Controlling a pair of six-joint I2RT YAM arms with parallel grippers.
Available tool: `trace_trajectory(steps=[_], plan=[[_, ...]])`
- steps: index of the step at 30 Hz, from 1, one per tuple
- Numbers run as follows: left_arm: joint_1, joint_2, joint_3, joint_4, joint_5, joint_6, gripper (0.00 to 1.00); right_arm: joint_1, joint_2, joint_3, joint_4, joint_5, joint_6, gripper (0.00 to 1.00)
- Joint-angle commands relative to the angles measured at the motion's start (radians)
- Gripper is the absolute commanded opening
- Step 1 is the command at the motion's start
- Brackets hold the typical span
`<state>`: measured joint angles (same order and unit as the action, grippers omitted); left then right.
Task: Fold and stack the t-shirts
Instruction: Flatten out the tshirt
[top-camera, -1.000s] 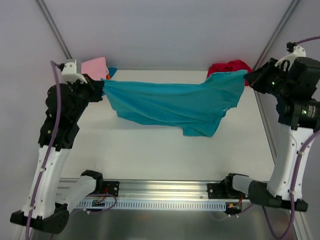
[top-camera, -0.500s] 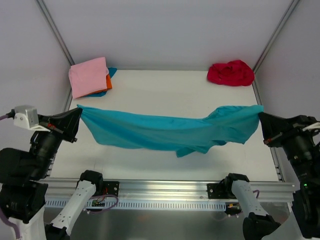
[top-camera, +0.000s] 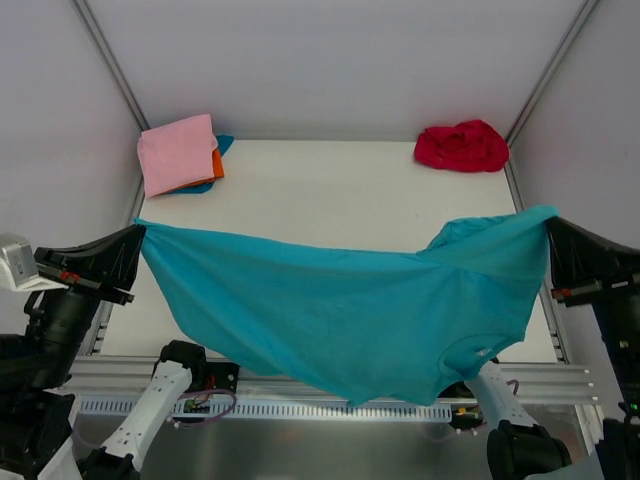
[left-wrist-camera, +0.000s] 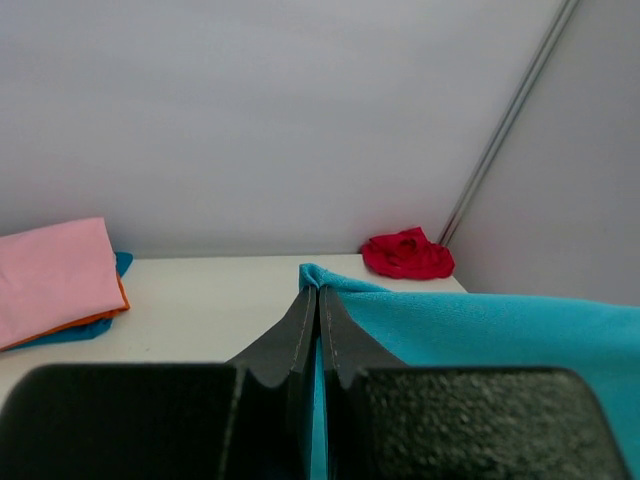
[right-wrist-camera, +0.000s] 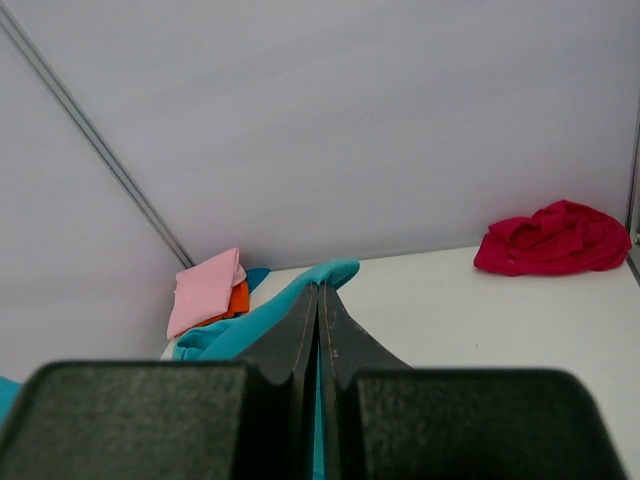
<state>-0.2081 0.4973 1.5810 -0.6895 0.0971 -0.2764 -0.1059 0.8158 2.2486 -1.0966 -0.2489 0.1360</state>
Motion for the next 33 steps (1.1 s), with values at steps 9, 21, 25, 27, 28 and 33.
trace_trajectory(steps=[9, 21, 25, 27, 28, 33], plan=[[0.004, 0.168, -0.145, 0.194, -0.004, 0.000, 0.00, 0.005, 0.319, -0.153, 0.222, -0.013, 0.011, 0.00], [0.004, 0.307, -0.050, 0.251, 0.013, 0.023, 0.00, 0.005, 0.425, -0.075, 0.242, 0.014, -0.003, 0.00], [0.004, 0.304, -0.003, 0.219, 0.021, 0.019, 0.00, 0.005, 0.425, 0.005, 0.211, 0.016, 0.004, 0.00], [0.004, 0.288, 0.017, 0.199, 0.026, 0.011, 0.00, 0.005, 0.401, 0.019, 0.202, 0.014, 0.010, 0.00], [0.004, 0.284, 0.022, 0.191, 0.026, 0.008, 0.00, 0.005, 0.389, 0.020, 0.198, 0.014, 0.011, 0.00], [0.004, 0.224, 0.054, 0.133, 0.033, -0.007, 0.00, 0.005, 0.310, 0.025, 0.150, 0.017, 0.008, 0.00]])
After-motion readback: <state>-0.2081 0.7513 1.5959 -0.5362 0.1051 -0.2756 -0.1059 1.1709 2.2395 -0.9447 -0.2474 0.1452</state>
